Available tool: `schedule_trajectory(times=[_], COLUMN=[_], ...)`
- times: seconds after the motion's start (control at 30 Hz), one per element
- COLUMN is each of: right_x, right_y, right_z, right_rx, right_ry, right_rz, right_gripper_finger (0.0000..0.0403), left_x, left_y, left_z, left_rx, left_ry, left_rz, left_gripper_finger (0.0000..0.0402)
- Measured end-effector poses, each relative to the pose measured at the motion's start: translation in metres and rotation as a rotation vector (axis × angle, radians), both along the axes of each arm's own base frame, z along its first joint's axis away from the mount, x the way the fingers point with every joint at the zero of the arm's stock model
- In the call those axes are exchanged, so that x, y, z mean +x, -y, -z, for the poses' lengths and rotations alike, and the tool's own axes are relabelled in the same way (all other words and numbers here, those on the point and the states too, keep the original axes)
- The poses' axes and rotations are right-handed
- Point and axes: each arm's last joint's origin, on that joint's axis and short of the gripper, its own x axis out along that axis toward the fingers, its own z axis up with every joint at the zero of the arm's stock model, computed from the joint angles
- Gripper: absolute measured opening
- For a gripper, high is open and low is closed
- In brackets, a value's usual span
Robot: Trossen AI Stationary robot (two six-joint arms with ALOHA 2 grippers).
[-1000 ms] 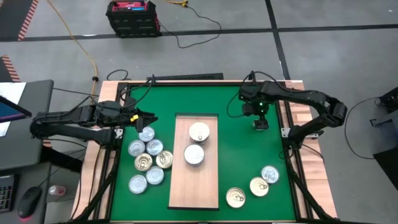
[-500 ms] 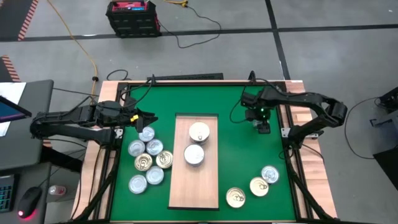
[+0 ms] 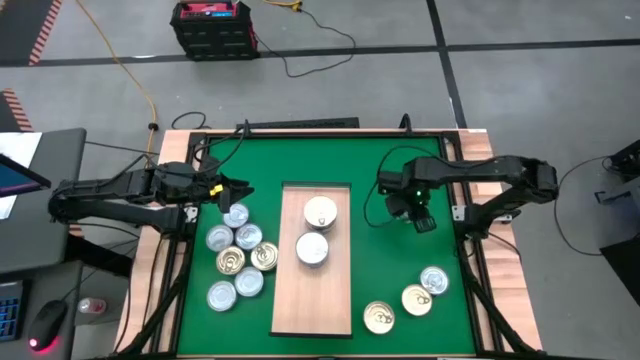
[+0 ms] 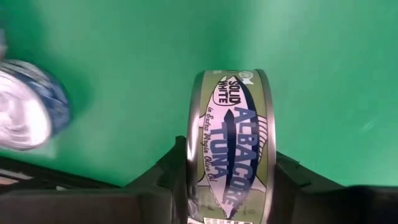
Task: Stack canned seafood by type on shelf
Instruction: Stack the green tuna can on top of the blue tuna cans on the shelf
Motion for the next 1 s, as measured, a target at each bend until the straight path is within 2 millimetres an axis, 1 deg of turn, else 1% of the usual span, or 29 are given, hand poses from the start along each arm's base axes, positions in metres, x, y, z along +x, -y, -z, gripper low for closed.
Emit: schedule_trajectory(times=[0.17,0.3,0.4,0.5,0.57,0.63,0.7,0.83,0.93,1.0], right_x=[0.022,0.036,0.046,0.055,0.063,0.074,0.087,0.115,0.134,0.143], right_y=[-0.045,-0.083,-0.111,-0.135,-0.149,-0.164,-0.175,-0.191,-0.2,-0.205], right_z=[-0.06,-0.101,-0.127,-0.146,-0.153,-0.156,-0.155,-0.151,-0.143,-0.137], right_rx=[-0.048,-0.113,-0.149,-0.136,-0.13,-0.148,-0.194,-0.3,-0.388,-0.471], right_ry=[0.273,0.553,0.795,0.98,1.07,1.139,1.173,1.185,1.16,1.128], right_rz=[-0.133,-0.255,-0.268,-0.225,-0.216,-0.206,-0.194,-0.172,-0.203,-0.226], right_gripper_finger=[0.0162,0.0182,0.0182,0.0168,0.0164,0.0164,0.0173,0.0196,0.0194,0.0185], left_x=[0.0,0.001,0.003,0.006,0.007,0.011,0.014,0.029,0.039,0.042], left_y=[0.0,0.002,0.005,0.011,0.015,0.018,0.022,0.032,0.041,0.047], left_z=[0.0,0.001,0.0,-0.008,-0.019,-0.025,-0.027,-0.02,-0.012,-0.012], left_rx=[-0.055,-0.089,-0.095,-0.091,-0.073,-0.052,-0.013,0.037,0.089,0.144], left_ry=[0.018,0.018,0.014,0.097,0.199,0.262,0.289,0.226,0.165,0.128], left_rz=[-0.017,0.034,0.145,0.352,0.462,0.496,0.513,0.506,0.485,0.458], left_gripper_finger=[0.0199,0.0199,0.0199,0.0199,0.0199,0.0199,0.0199,0.0199,0.0199,0.0199])
